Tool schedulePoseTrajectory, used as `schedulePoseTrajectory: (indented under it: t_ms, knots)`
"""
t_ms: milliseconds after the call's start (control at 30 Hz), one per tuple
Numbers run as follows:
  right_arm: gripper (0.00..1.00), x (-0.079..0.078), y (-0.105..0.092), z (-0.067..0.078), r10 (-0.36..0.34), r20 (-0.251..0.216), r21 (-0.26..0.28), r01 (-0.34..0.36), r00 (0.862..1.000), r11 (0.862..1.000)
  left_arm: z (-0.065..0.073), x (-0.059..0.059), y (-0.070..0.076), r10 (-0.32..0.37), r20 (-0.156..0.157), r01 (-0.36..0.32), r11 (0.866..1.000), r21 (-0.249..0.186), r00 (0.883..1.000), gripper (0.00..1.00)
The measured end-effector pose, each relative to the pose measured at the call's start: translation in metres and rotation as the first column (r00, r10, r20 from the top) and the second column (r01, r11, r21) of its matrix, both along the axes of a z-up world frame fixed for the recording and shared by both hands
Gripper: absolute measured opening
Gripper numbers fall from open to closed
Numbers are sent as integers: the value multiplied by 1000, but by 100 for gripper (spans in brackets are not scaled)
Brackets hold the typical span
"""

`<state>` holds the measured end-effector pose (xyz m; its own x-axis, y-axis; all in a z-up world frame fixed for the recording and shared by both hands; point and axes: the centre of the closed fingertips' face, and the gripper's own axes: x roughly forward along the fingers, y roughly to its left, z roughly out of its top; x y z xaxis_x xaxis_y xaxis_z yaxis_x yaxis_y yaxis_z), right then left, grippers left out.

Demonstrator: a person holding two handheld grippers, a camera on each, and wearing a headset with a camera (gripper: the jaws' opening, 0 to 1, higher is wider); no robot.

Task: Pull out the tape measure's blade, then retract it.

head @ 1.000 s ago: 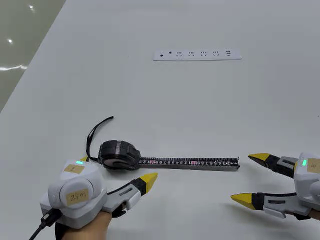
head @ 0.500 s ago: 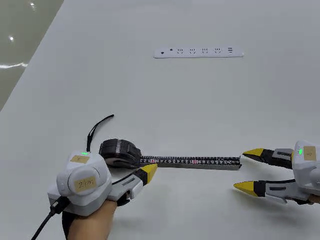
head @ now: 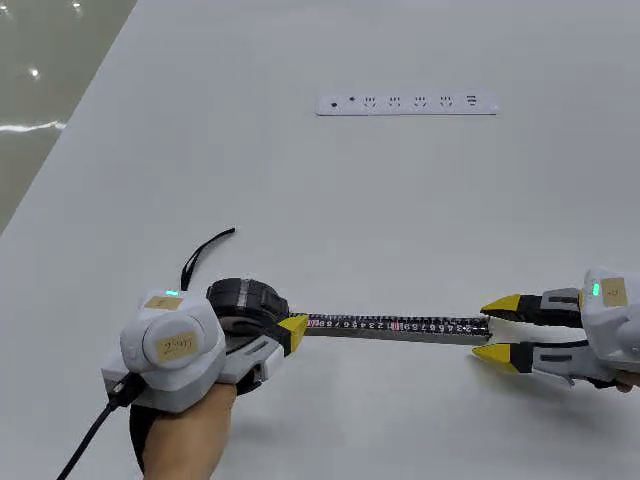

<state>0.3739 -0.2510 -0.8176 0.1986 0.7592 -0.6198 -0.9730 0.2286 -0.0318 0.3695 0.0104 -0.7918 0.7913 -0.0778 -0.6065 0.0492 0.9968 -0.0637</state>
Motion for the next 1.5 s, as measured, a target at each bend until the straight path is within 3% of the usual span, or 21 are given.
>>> schedulePoseTrajectory:
  t_ms: [333,867,1267,1500]
  knots:
    - [15,4,1,-3,10,4,-6,-10,1000,1000,-4,4,2,30,-15,-30,1000,-9,999,79]
    - [12,3,-1,-2,4,9,-1,-4,1000,1000,-11,0,2,75,-49,-77,997,-26,996,71]
    - [12,4,-2,-2,5,7,-8,-5,1000,1000,-13,6,1,104,-54,-106,994,-29,993,65]
    - [12,5,-2,-2,6,11,-15,-6,1000,1000,-15,5,2,110,-74,-112,994,-18,991,64]
